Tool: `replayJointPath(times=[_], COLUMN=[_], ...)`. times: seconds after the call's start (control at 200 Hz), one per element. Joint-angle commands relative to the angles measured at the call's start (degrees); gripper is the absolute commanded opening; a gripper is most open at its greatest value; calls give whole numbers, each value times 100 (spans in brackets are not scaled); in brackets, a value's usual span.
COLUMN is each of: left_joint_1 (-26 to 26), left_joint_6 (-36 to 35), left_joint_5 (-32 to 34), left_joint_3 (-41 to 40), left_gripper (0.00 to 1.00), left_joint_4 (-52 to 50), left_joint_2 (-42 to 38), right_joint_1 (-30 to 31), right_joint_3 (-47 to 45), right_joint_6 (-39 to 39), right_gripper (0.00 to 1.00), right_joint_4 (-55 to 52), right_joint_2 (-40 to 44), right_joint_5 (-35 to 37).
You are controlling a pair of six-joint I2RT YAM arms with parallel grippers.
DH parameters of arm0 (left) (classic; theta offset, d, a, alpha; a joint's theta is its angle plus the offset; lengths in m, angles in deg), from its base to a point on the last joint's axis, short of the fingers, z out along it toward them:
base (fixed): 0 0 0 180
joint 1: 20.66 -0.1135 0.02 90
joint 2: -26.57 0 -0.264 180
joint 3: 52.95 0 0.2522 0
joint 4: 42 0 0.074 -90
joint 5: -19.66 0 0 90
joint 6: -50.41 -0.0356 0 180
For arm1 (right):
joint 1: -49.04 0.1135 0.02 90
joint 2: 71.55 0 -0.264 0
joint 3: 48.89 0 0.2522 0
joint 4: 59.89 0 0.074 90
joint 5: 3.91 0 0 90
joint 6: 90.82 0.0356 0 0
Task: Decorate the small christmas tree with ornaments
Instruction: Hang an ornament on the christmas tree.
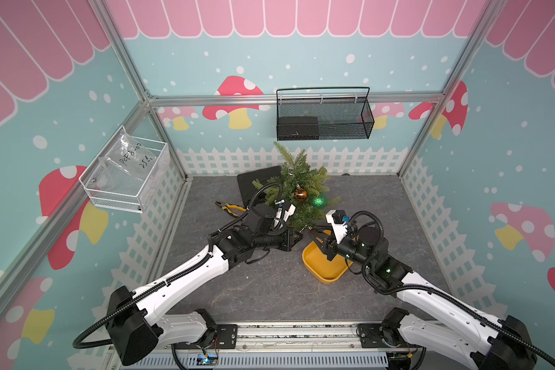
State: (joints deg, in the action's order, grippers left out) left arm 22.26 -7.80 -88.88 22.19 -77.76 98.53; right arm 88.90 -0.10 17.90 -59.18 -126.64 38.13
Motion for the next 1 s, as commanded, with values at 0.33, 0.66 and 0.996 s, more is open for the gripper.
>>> replayJointPath(times=[0.33,0.66,0.996], left_joint_1=[-240,-323,-326], left_joint_6=[123,195,231], left_joint_5=[-239,-400,-401], left_joint_3=[-17,-52,-138], left_gripper=[0,0,0], left_joint_4=[182,234,232], left_joint_2=[121,344,239], right_joint_1=[40,32,32], right_joint_3=[365,328,66], right_joint_6=[-83,-70,-22], right_gripper=[35,35,35], right_joint_4=[146,100,-66], right_joint_2=[-265,-362,-110], right_joint_5=[121,93,112])
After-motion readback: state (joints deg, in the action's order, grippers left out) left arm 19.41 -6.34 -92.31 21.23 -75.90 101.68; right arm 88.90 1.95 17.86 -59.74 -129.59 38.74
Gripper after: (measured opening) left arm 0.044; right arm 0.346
